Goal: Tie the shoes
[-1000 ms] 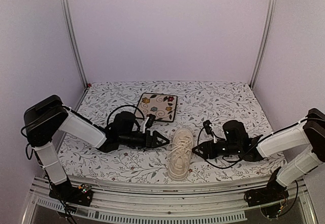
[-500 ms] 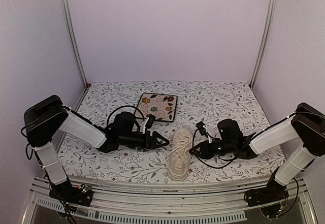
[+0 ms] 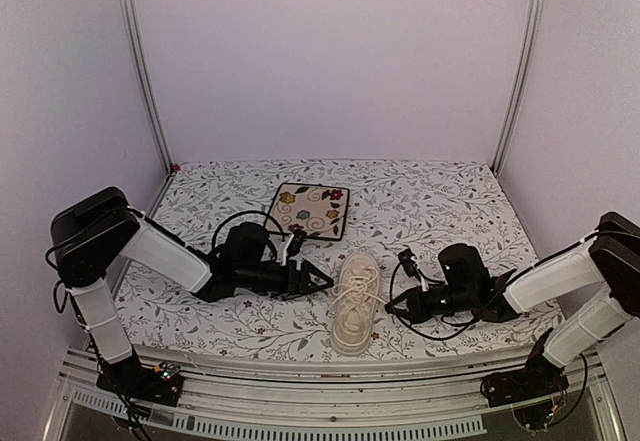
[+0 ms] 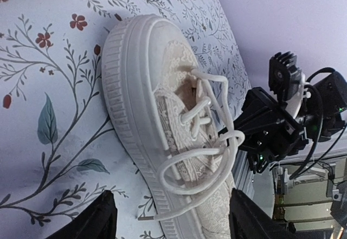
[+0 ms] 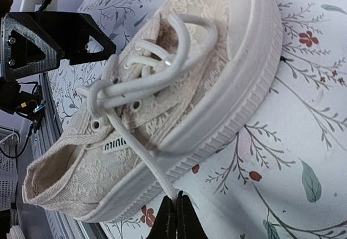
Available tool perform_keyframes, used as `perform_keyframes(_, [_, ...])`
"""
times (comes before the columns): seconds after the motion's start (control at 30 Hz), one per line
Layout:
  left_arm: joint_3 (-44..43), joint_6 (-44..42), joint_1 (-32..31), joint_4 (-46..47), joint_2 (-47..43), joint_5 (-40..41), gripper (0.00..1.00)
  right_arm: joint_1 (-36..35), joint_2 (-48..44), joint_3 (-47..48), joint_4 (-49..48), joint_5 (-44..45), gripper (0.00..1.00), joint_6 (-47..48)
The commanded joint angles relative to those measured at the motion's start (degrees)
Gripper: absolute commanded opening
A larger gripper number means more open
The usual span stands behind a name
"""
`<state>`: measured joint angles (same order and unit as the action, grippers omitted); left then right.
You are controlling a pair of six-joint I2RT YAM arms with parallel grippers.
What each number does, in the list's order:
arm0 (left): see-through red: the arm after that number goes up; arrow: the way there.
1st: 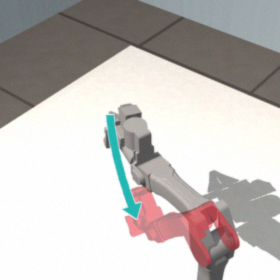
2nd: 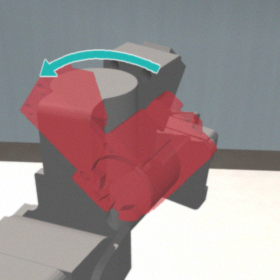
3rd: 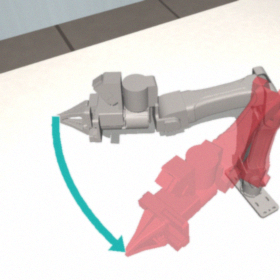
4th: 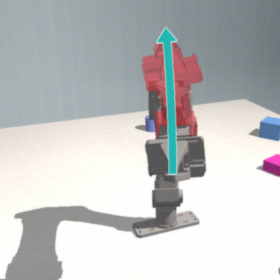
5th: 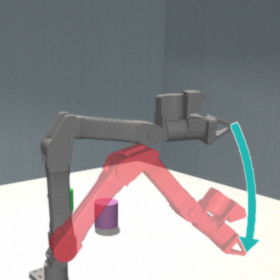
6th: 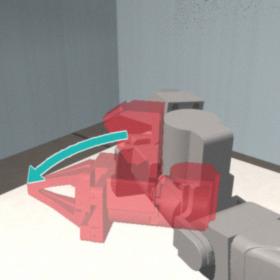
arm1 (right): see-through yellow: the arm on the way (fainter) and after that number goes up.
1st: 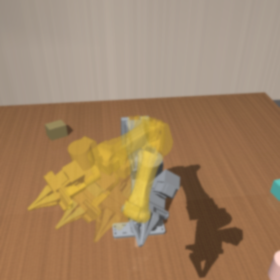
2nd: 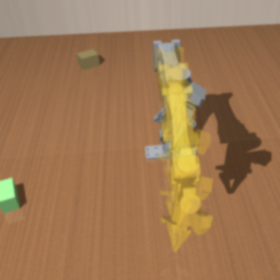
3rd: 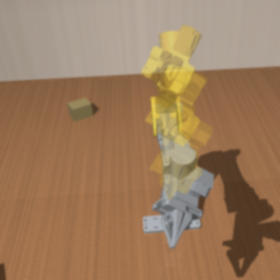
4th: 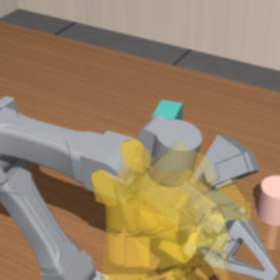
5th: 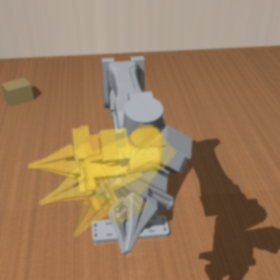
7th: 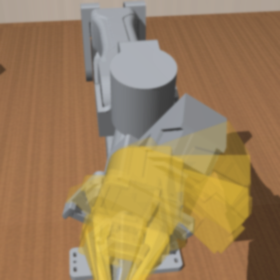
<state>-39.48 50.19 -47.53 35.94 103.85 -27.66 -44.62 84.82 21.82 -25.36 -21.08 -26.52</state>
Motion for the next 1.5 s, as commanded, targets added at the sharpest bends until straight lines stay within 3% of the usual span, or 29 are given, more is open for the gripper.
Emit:
perform_keyframes(0.0, [-1.0,0.5,-0.6,1.6,1.7,-0.3,0.70,-0.3,-2.9,-1.8,4.0,2.3,0.02,-3.2])
perform_keyframes(0.33, [-1.6,1.3,-0.5,3.4,3.2,-1.5,0.65,-0.3,-7.5,-2.9,9.5,4.9,0.04,-6.8])
perform_keyframes(0.4, [-2.1,1.5,-0.6,3.9,3.8,-1.9,0.63,-0.2,-8.5,-2.7,10.2,5.4,0.13,-7.1])
perform_keyframes(0.53, [-3.7,1.6,-0.6,3.7,5.0,-2.4,0.59,-0.2,-10.8,-0.5,12.6,7.4,0.45,-7.4])
perform_keyframes(0.63, [-5.3,1.4,-0.8,2.1,6.0,-2.5,0.54,-0.2,-11.6,3.6,16.4,10.4,0.54,-7.4])
perform_keyframes(0.83, [-7.7,1.5,-1.2,-0.6,7.8,-2.7,0.41,-0.2,-7.5,14.5,26.6,16.4,0.56,-8.5])
perform_keyframes(1.47, [-10.5,0.1,-2.3,-6.9,8.3,-1.6,0.23,-4.6,9.9,30.9,33.0,23.2,0.50,-8.2])
